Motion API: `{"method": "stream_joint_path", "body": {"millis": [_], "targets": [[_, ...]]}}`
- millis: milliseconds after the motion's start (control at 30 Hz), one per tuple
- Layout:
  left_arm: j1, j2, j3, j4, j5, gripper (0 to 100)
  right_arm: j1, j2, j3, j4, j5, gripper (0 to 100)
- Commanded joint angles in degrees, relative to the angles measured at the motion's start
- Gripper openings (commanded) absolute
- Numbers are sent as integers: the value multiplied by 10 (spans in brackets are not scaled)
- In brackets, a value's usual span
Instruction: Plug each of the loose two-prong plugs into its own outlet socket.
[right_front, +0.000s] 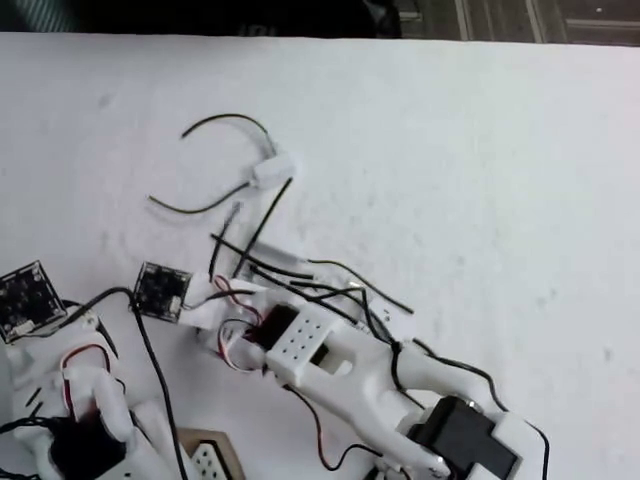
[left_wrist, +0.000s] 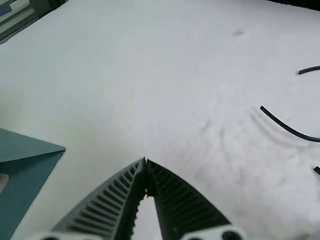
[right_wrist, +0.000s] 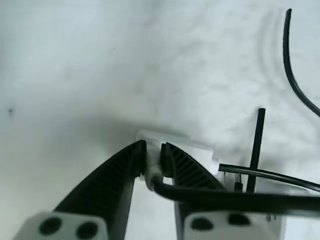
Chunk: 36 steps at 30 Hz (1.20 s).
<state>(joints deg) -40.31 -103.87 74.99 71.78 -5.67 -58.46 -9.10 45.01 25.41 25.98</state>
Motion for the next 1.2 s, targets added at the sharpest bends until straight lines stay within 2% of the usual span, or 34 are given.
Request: {"method": "stream_joint_path", "body": {"millis": [0,233,500,1033,1100,1167], "targets": [[-2,-3,-3,-12,4,23,-7,0,-11,14,25,16],[-2,-3,-3,-12,4,23,-7,7,-13,9,28,16],[-2,-3,-3,-12,4,23,-4,97,-48,6,27,17],[-2,-3,-3,-12,4,24,-2,65,-53,49,24,19],[-2,-3,-3,-12,4,24,1,22,-53,72,22,53],[-2,-3,-3,-12,4,24,4,-26,-53,106,-15,135]]}}
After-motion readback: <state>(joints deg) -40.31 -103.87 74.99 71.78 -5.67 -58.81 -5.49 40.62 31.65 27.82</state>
